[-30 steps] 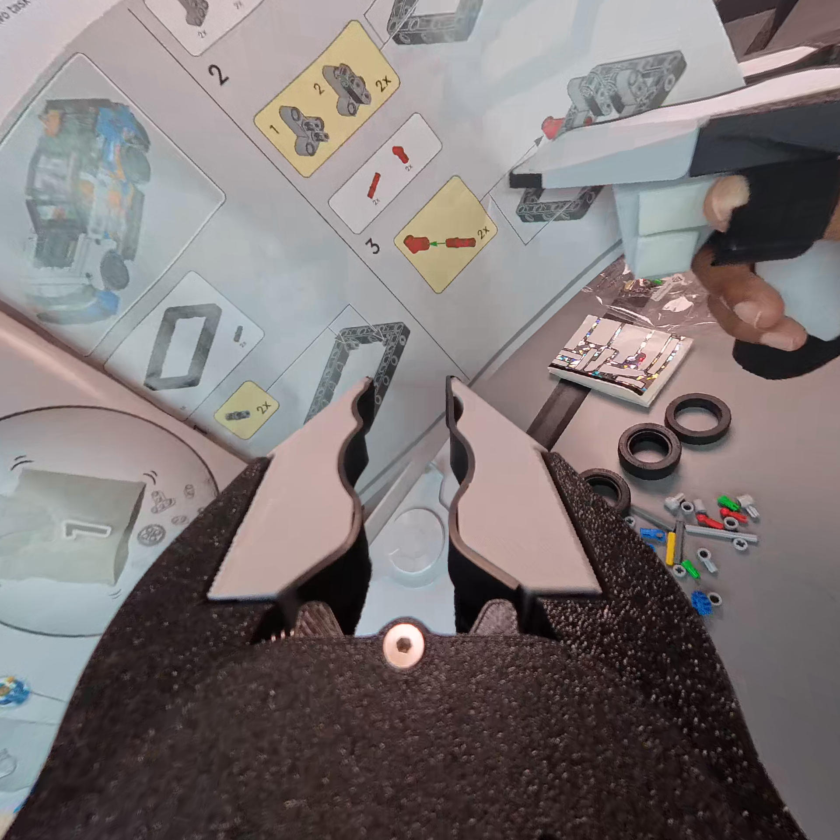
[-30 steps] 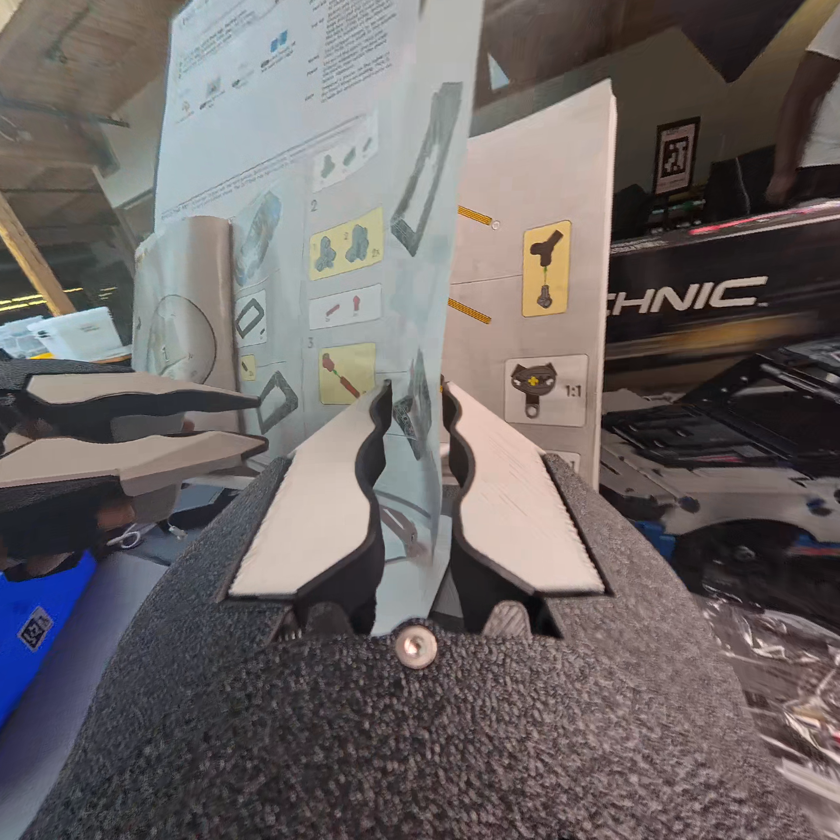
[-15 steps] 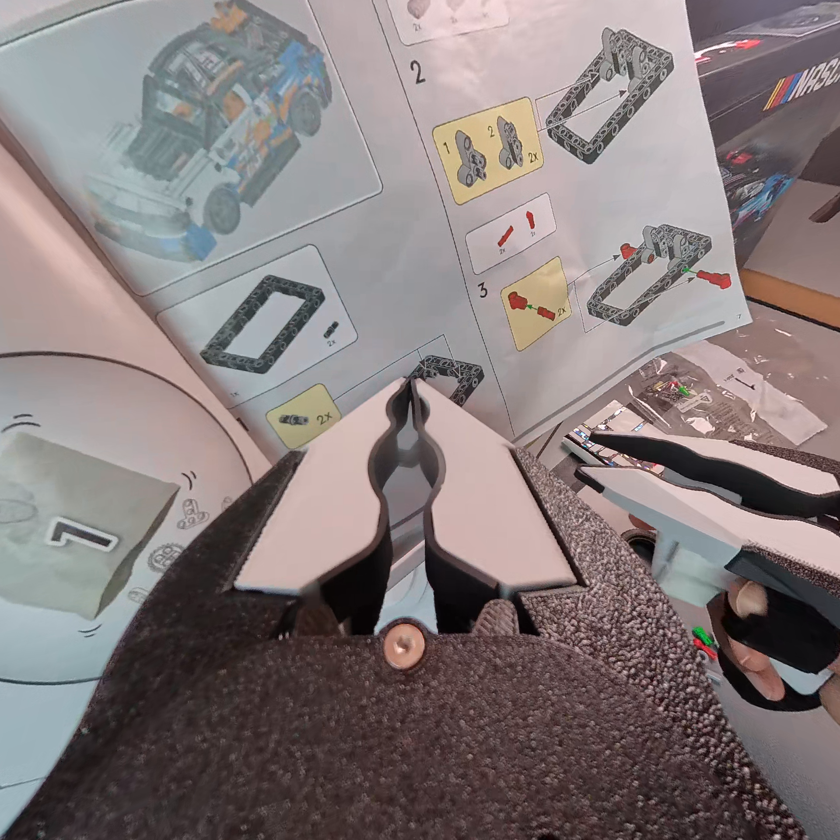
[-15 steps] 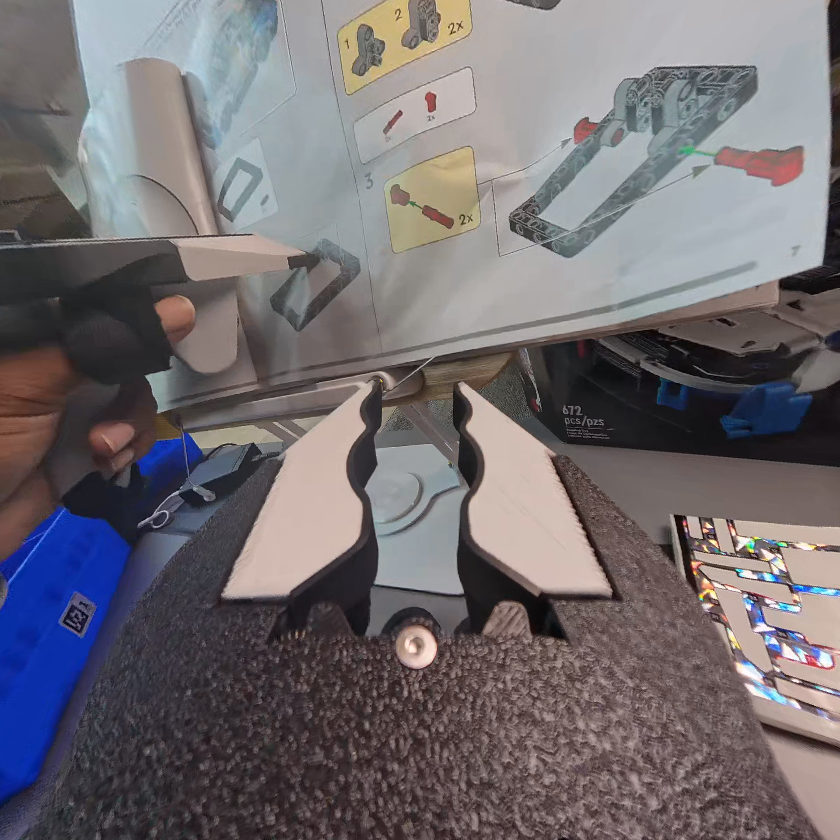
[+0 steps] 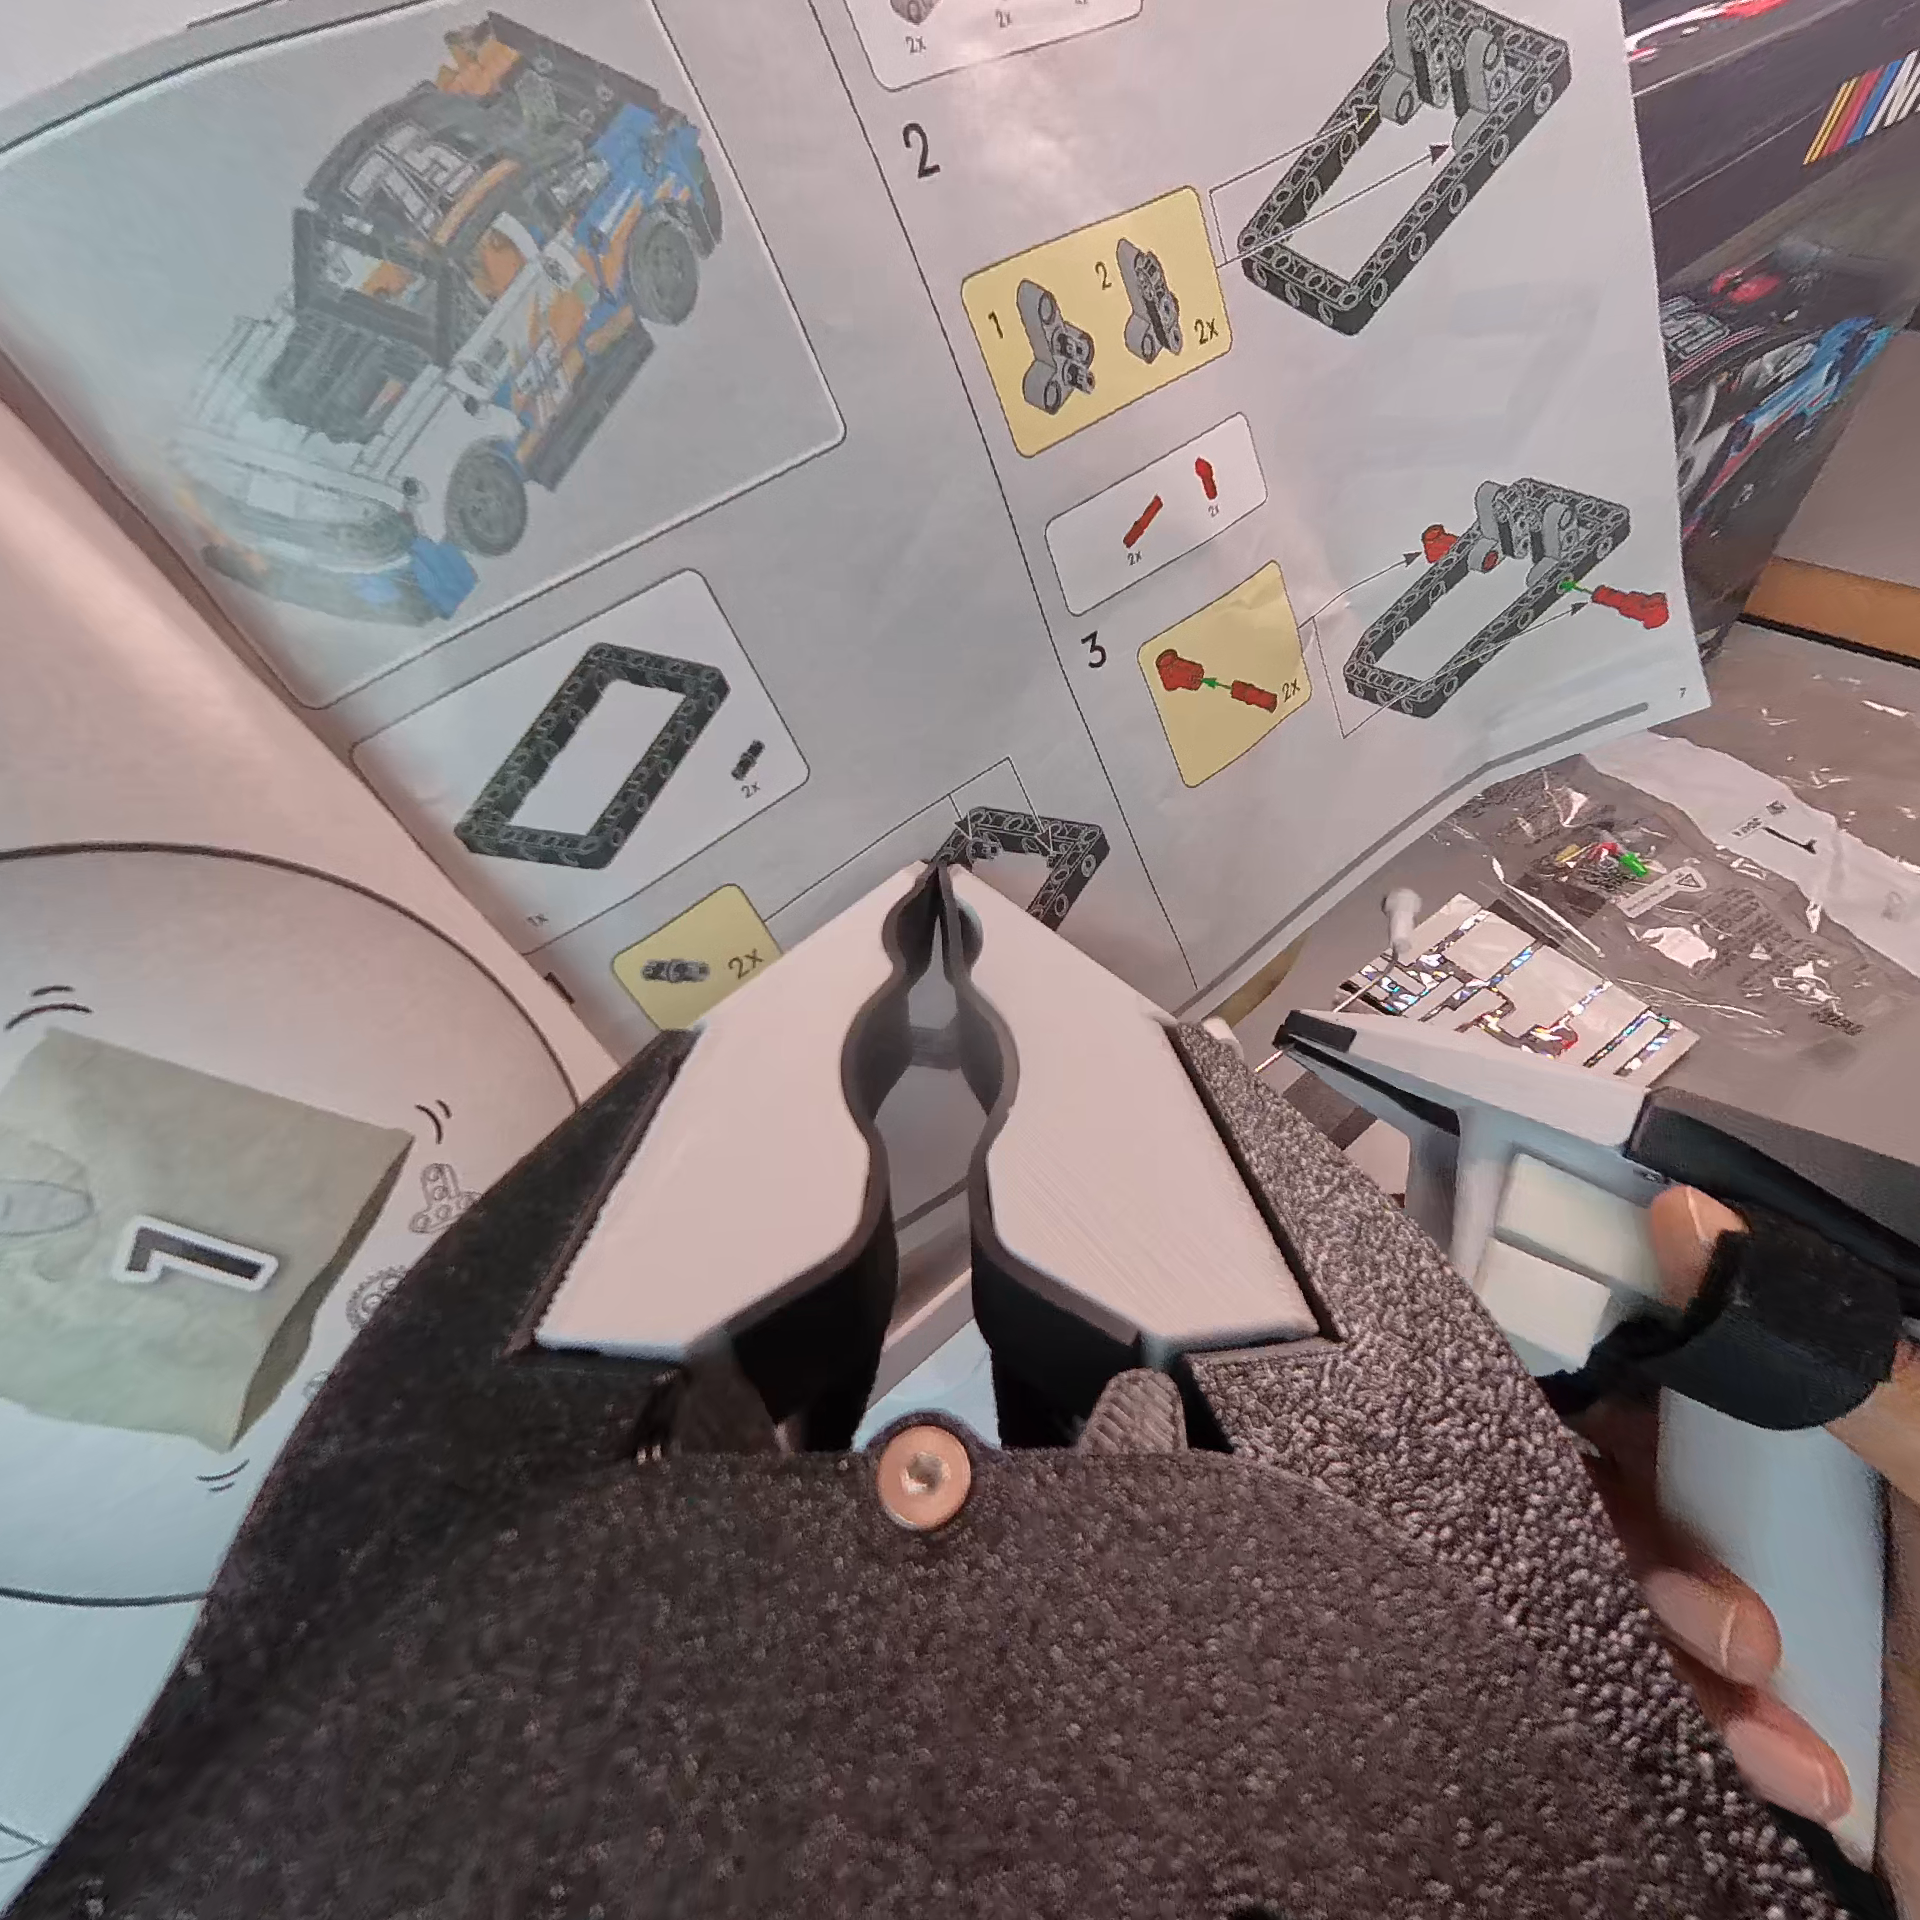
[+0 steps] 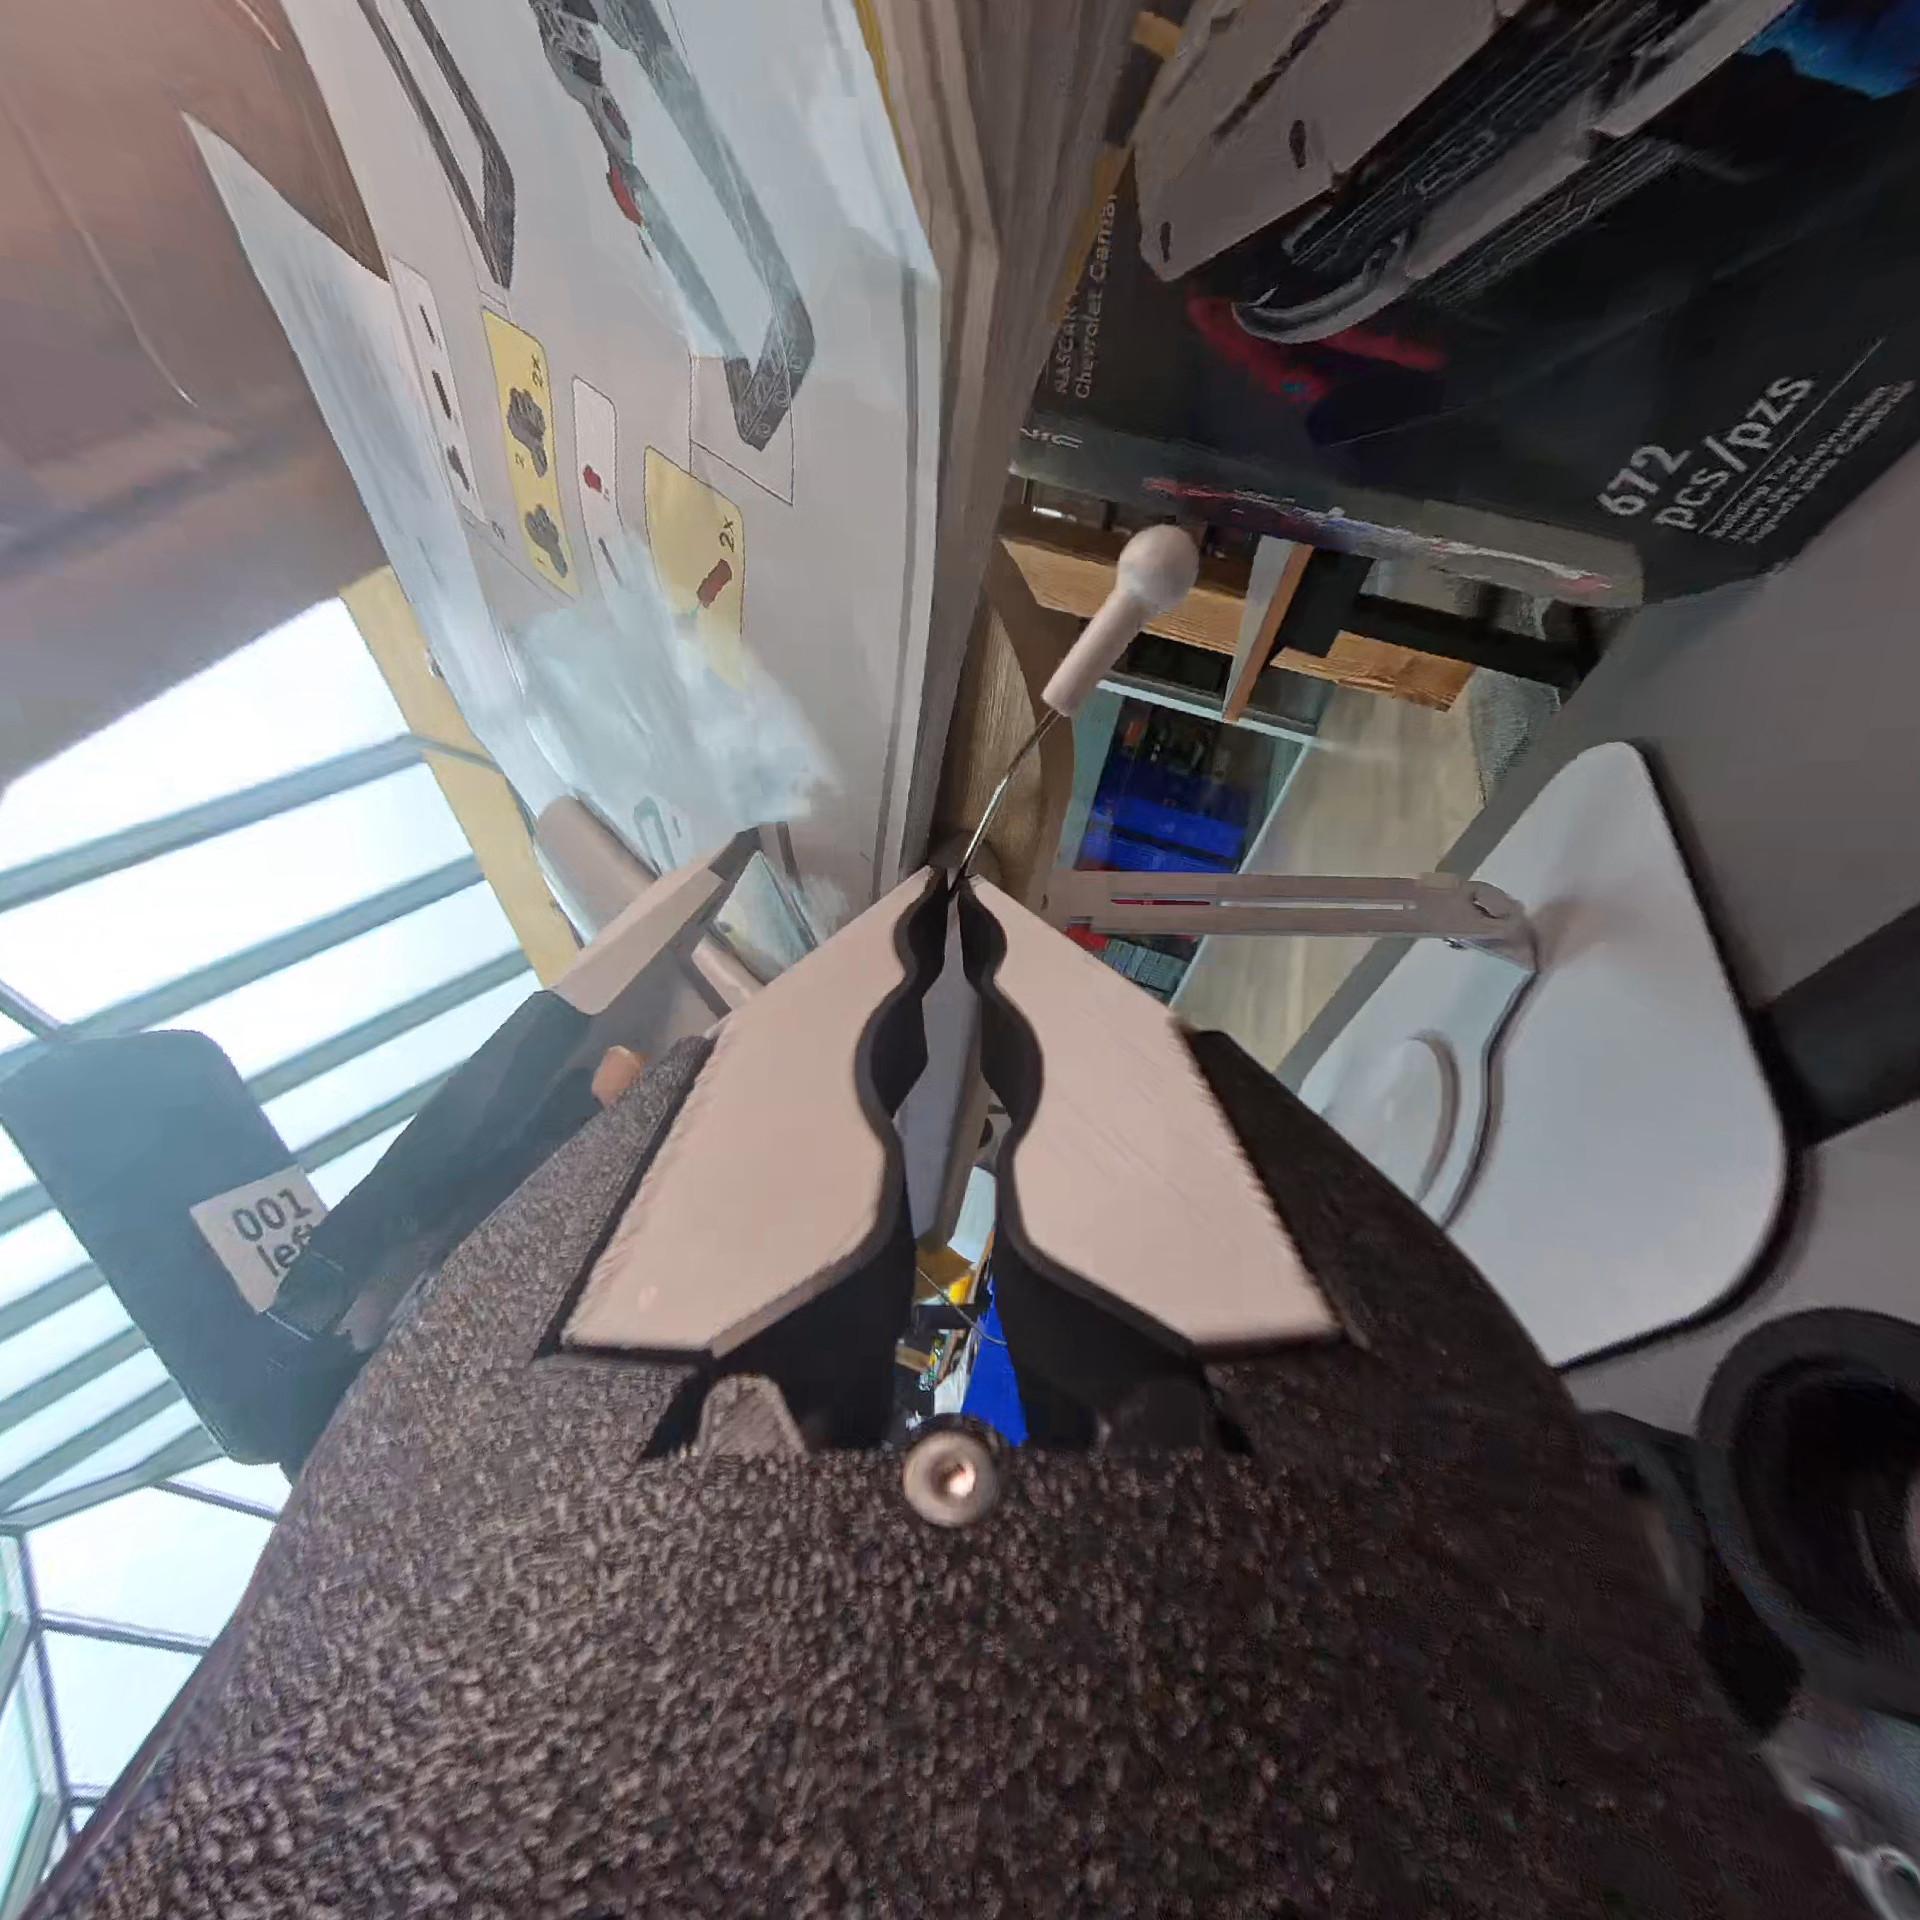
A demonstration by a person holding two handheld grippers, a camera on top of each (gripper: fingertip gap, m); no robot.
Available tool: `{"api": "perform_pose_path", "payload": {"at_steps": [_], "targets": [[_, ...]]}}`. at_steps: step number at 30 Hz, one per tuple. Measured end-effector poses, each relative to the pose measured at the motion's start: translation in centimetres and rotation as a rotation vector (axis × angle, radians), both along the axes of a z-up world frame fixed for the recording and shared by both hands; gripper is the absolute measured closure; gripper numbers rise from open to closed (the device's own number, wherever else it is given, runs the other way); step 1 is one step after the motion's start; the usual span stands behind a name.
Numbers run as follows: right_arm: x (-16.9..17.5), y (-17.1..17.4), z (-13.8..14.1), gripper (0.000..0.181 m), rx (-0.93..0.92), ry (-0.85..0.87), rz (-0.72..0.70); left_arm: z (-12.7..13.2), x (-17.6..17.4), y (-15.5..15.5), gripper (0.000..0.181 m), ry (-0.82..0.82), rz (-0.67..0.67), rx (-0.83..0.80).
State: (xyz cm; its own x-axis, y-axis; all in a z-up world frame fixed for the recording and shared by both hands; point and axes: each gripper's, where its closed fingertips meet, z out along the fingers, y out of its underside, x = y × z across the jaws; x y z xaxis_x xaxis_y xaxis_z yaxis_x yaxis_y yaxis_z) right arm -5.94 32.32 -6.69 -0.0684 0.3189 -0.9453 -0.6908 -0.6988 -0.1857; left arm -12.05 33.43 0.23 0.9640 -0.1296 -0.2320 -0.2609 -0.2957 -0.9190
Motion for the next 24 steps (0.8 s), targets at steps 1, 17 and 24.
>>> {"api": "perform_pose_path", "payload": {"at_steps": [1, 17, 24], "targets": [[0.1, -0.2, 0.0, 0.180, -0.009, 0.024, -0.036, 0.0, 0.0, 0.0, 0.181, 0.007, 0.009, 0.004], [-3.2, -0.5, 3.6, 0.181, 1.263, -1.368, -0.357, -0.2, 0.0, 0.1, 0.181, -0.033, -0.030, -0.004], [-3.0, -0.8, 3.3, 0.181, 1.621, -1.574, -0.139, 0.6, -3.0, -3.6, 0.167, -0.021, -0.082, -0.033]]}}
